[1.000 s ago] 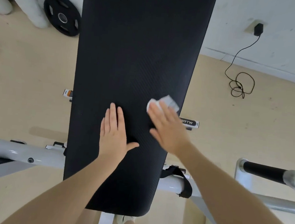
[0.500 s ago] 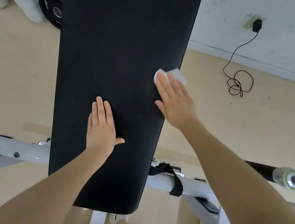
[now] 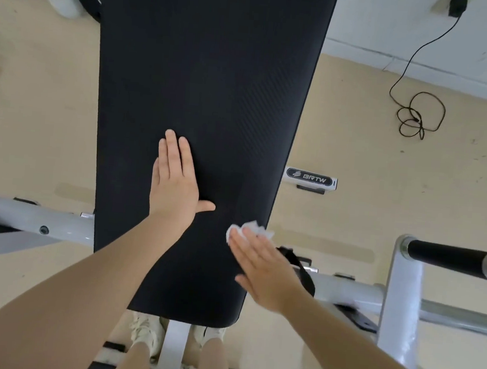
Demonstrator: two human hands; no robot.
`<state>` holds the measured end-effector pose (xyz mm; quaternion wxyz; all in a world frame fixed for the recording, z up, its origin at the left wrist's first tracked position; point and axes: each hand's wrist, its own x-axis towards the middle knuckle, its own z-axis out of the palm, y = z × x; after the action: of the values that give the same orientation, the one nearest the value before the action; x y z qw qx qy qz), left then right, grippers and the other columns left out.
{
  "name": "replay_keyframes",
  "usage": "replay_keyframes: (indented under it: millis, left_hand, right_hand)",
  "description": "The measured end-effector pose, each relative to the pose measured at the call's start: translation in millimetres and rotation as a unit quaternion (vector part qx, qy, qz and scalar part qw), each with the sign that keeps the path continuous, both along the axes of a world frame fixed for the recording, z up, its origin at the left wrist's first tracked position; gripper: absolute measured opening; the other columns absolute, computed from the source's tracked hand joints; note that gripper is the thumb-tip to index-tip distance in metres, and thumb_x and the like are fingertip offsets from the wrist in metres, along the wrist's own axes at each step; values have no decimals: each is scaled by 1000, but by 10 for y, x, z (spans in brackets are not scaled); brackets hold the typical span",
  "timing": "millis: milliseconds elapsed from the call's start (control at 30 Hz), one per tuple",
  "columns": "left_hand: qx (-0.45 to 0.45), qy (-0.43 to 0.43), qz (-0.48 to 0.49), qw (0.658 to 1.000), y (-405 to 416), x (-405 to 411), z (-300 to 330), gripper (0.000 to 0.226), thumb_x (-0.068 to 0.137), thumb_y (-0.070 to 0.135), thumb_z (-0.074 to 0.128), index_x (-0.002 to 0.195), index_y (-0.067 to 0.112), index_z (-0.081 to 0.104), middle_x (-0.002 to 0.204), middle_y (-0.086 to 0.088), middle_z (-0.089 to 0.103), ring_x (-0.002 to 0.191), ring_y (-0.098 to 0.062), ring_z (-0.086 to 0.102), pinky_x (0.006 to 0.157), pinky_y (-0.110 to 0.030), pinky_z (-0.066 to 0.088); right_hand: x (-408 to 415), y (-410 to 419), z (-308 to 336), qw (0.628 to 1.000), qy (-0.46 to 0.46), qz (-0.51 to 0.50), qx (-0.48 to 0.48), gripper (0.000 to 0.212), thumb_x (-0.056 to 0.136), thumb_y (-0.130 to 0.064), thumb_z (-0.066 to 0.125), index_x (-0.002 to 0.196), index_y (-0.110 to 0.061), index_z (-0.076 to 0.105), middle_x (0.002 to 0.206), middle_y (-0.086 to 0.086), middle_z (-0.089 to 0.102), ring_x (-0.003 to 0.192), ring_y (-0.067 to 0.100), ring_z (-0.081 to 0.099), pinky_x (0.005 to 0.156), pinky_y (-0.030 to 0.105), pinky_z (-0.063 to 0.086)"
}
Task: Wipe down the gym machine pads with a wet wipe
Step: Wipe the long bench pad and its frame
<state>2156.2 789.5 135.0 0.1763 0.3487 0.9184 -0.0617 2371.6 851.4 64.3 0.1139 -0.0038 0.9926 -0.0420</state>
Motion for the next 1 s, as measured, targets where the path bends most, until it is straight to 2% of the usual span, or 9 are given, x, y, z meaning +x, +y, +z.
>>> replay_keyframes:
  millis: [100,200,333,433,567,633,700,833,1000]
  left_hand:
    - [20,-6,-3,1000,-31,-9,-27,131,69,60,65,138,-1,-27,150,-21,-27,142,-34,-16,117,-40,2]
    - [62,-9,-8,998,-84,-26,-43,129,68,59,67,141,1,-23,152,-19,-24,142,-32,-15,117,-38,2]
    - [136,-31,-23,990,-260,-31,-72,117,72,53,67,146,6,-12,154,-17,-18,144,-30,-10,116,-38,5]
    - [156,-20,-47,986,-460,19,-87,107,77,49,64,146,4,-5,155,-21,-8,144,-33,0,115,-39,9]
    - [130,-14,-66,989,-771,-42,-96,109,74,47,68,146,2,0,155,-22,-2,143,-36,5,113,-39,10]
    - [115,-21,-57,991,-919,-116,-115,111,74,47,69,146,3,-2,155,-21,-6,144,-35,2,114,-40,10]
    - [104,-22,-47,993,-1065,-186,-135,113,73,47,70,147,3,-3,155,-20,-8,144,-34,-1,115,-41,10]
    - [73,-17,-45,996,-1319,-293,-223,115,71,48,71,147,4,-4,155,-20,-8,144,-35,0,115,-41,10]
    - [56,-41,-40,997,-1494,-408,-309,113,75,48,68,147,9,-9,154,-16,-17,144,-32,-7,116,-40,7]
  right_hand:
    - [163,-215,-136,999,-34,29,-8,68,91,-44,22,148,-8,13,155,5,21,142,21,11,115,36,1]
    - [66,-71,-141,998,-24,52,20,67,92,-43,21,148,-8,11,155,6,23,142,23,21,115,38,9]
    - [-422,281,118,992,59,-80,72,66,90,-43,27,145,-6,22,151,8,32,139,25,26,111,39,22]
    - [-735,512,330,986,94,-121,68,63,92,-40,31,144,-5,26,151,11,30,139,28,29,114,39,21]
    - [-870,323,373,974,97,-205,8,65,93,-38,30,146,-3,18,155,13,17,143,32,16,116,41,15]
    - [-849,17,274,983,45,-176,26,69,93,-40,21,146,1,9,156,18,10,143,35,9,117,46,13]
    - [-734,-354,114,996,-12,-81,42,71,92,-42,13,146,2,1,156,20,5,143,35,5,116,48,14]
    - [-486,-900,-120,999,-25,-31,30,70,91,-45,42,146,-8,22,154,7,24,142,25,22,115,40,14]
    - [-716,-653,5,997,-9,-32,63,64,93,-41,26,145,-5,23,152,11,28,140,27,27,113,40,19]
